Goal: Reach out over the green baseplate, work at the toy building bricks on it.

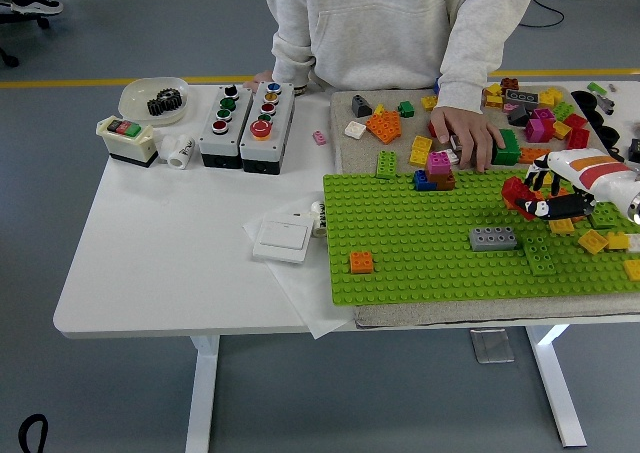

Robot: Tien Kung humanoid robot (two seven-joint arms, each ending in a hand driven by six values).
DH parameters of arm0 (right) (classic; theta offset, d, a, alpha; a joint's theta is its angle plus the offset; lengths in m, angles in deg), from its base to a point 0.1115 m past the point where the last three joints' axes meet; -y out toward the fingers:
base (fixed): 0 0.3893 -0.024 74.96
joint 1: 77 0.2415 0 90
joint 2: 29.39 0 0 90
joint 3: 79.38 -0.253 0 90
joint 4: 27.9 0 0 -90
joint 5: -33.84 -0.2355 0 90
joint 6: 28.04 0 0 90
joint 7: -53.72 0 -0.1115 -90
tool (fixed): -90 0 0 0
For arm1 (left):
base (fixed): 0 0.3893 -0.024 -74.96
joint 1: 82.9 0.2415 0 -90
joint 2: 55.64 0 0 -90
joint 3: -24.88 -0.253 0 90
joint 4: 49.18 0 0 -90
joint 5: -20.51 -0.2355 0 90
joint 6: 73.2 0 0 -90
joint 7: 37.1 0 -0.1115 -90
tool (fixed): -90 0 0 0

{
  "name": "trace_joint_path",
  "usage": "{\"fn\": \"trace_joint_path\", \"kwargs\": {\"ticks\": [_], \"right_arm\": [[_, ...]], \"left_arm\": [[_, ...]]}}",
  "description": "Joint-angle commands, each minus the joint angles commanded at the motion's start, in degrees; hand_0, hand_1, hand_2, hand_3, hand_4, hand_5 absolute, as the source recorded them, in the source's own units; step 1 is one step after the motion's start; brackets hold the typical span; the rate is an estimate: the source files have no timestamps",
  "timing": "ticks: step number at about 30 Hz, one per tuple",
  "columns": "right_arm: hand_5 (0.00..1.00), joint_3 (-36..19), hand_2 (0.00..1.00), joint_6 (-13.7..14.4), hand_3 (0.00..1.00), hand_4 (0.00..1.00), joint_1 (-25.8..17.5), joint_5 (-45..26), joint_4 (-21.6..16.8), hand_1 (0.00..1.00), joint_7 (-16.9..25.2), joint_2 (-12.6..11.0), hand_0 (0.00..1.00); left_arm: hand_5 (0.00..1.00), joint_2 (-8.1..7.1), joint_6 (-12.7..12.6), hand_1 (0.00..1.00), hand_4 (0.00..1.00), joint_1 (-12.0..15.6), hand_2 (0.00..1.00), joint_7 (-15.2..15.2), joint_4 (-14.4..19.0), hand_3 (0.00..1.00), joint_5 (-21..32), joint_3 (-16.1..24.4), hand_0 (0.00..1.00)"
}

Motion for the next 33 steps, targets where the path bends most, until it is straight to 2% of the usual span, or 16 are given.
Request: {"fn": "trace_joint_path", "kwargs": {"ticks": [3,8,12,22,33], "right_arm": [[0.517,0.1,0.5,-0.1,0.517,0.699,-0.3,1.3,-3.1,0.378,-0.3,-0.9,0.173],[0.515,2.4,0.501,3.7,0.518,0.7,-0.3,9.1,-6.9,0.377,1.3,-2.2,0.171],[0.515,4.5,0.501,5.8,0.518,0.7,0.0,13.3,-8.1,0.377,2.2,-2.5,0.171],[0.521,8.0,0.502,11.4,0.518,0.708,1.7,19.9,-8.9,0.372,3.5,-2.6,0.166],[0.526,12.6,0.502,13.8,0.519,0.716,3.7,24.4,-6.7,0.371,3.3,-1.9,0.167]], "left_arm": [[0.593,0.02,0.0,0.768,0.686,0.0,0.77,0.0,0.0,0.607,-0.1,0.0,0.781],[0.593,0.07,0.0,0.767,0.685,0.1,0.771,0.0,0.0,0.606,-0.2,0.1,0.78],[0.593,0.07,0.0,0.767,0.685,0.0,0.771,0.0,0.0,0.606,0.0,0.0,0.78],[0.593,0.06,0.0,0.767,0.685,-0.1,0.77,0.0,0.0,0.606,0.2,-0.1,0.78],[0.593,0.03,0.0,0.767,0.685,-0.2,0.77,0.0,0.0,0.606,0.3,-0.2,0.78]]}}
